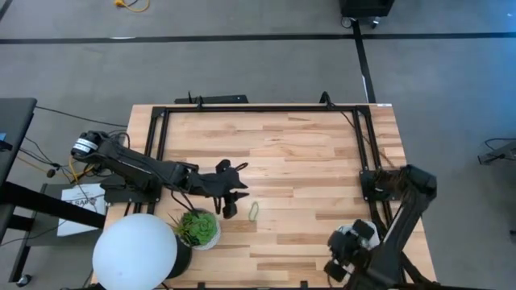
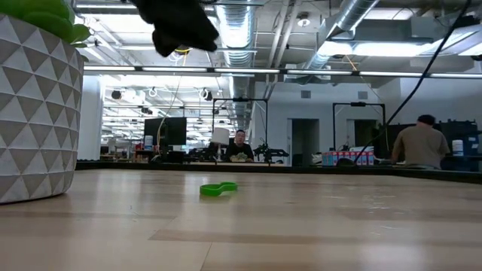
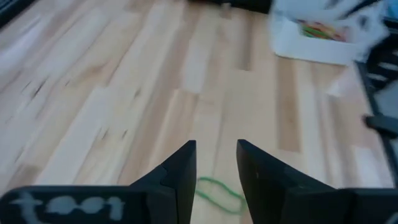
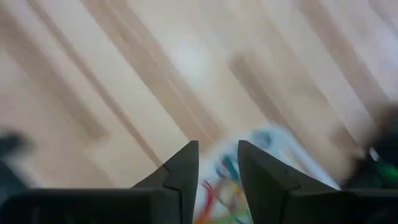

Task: Pick and place items into bin
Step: Put the green rubber band into the white bin

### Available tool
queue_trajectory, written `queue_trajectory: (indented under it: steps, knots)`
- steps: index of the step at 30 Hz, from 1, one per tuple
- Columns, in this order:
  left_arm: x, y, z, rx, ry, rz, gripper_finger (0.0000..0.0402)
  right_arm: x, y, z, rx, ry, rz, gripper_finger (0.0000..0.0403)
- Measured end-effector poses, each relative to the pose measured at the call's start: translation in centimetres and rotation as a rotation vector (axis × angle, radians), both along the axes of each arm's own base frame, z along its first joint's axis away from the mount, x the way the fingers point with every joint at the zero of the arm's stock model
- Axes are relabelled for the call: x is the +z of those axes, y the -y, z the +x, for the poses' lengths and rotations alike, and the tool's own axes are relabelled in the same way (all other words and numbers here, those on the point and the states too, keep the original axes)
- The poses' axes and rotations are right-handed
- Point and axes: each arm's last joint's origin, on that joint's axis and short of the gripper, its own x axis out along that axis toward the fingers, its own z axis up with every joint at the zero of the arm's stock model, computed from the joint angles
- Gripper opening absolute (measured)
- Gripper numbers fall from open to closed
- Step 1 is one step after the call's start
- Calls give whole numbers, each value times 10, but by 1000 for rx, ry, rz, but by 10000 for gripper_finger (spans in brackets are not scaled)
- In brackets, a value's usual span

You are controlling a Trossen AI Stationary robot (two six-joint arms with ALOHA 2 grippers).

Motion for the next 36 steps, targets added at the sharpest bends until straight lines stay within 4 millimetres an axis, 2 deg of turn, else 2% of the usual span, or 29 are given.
queue_trajectory:
  steps: [4,8,13,18,24,31,36]
  knots:
    - [-11,0,8,72,-15,-29,96,38,16,2,-39,205,111,107]
    - [-37,10,21,70,-80,-72,86,54,8,-1,56,364,212,107]
    - [-72,21,34,78,-190,-115,74,56,-15,3,151,517,297,107]
    - [-98,25,48,146,-272,-162,66,62,-21,16,291,557,306,107]
    - [-121,23,62,186,-390,-125,65,66,-21,27,362,600,294,107]
    - [-134,24,73,221,-424,-73,65,68,-23,28,360,621,318,107]
    - [-134,24,73,244,-418,-66,65,68,-27,24,374,622,328,107]
